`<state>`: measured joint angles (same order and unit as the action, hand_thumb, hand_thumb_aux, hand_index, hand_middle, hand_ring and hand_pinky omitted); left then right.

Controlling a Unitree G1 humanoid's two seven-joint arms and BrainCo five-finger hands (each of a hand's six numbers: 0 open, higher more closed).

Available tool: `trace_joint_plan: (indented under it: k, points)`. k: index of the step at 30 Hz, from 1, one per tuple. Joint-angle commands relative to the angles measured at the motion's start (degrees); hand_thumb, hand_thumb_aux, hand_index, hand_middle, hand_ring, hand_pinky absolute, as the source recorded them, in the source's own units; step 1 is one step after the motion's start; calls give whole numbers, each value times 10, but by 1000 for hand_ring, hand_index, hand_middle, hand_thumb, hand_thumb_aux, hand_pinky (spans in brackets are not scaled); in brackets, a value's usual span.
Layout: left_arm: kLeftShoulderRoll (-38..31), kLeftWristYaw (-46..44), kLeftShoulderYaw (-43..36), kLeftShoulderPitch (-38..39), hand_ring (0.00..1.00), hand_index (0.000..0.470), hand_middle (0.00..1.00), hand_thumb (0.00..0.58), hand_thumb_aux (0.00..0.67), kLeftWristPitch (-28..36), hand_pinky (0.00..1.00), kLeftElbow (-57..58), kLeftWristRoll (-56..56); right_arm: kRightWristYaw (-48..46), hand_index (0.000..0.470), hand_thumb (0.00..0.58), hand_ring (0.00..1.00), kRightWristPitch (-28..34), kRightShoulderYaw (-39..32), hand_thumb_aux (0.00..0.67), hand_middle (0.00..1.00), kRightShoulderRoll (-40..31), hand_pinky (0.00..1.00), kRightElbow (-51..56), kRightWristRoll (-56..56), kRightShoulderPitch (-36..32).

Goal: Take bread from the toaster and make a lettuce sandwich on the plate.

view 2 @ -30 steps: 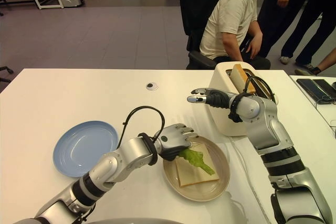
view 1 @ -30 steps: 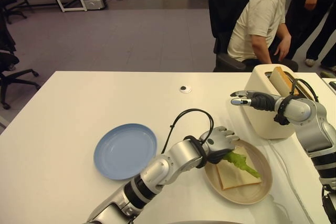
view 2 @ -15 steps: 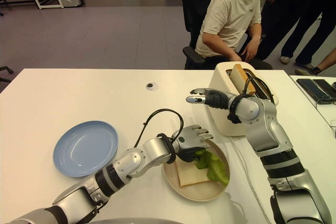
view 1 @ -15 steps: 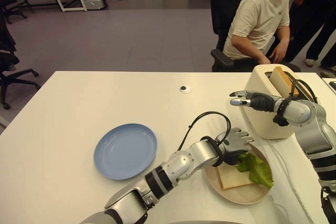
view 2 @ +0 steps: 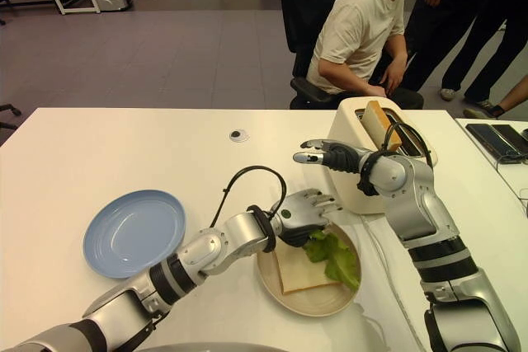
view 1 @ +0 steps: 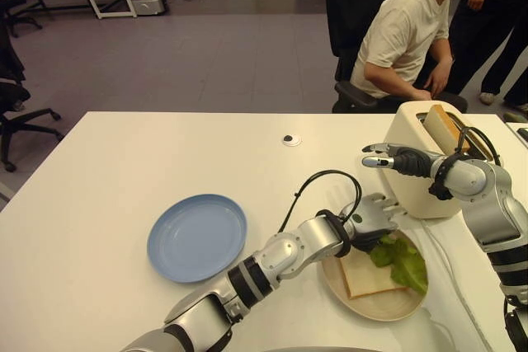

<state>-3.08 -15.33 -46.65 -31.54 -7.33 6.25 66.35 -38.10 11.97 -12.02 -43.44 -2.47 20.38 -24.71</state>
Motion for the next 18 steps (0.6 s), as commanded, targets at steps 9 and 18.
trace_joint_plan:
  k: [9,18]
  points:
    - [6,141,-13,-34,0,470,0,580,670,-6,0,49,23,-4,0,0,0,-15,-6,0,0,8,0,21,9,-19]
    - [-26,184,-62,-35,0,470,0,580,670,-57,0,153,31,-5,0,0,0,-8,-7,0,0,12,0,2,9,-11]
